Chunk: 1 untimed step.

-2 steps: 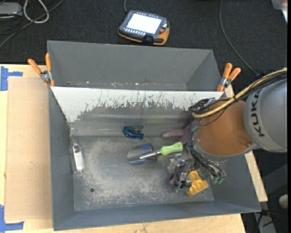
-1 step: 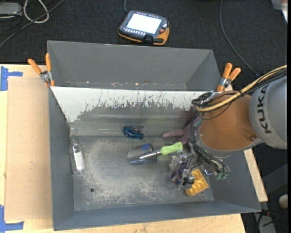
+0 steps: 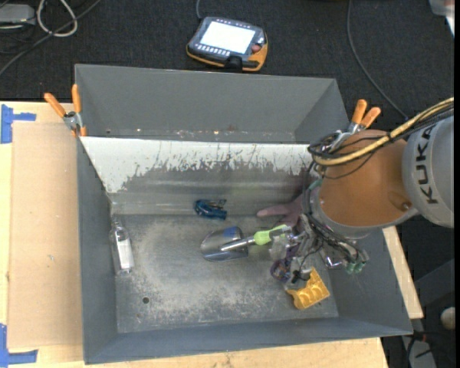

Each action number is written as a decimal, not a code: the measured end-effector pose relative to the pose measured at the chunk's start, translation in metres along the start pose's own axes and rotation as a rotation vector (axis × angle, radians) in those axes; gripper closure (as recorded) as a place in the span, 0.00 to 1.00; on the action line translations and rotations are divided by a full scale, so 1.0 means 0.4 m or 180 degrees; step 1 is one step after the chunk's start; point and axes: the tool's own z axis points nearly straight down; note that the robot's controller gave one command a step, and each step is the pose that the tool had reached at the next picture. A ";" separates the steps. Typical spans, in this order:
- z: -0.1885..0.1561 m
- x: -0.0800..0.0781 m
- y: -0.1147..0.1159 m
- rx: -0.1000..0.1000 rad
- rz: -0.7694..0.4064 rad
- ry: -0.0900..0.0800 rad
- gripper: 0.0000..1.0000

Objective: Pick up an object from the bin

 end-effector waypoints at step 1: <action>-0.033 0.052 0.080 -0.0008 0.0373 0.0021 1.00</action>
Offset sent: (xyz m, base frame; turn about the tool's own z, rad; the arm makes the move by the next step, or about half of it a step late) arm 0.0074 0.0116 0.0735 -0.0133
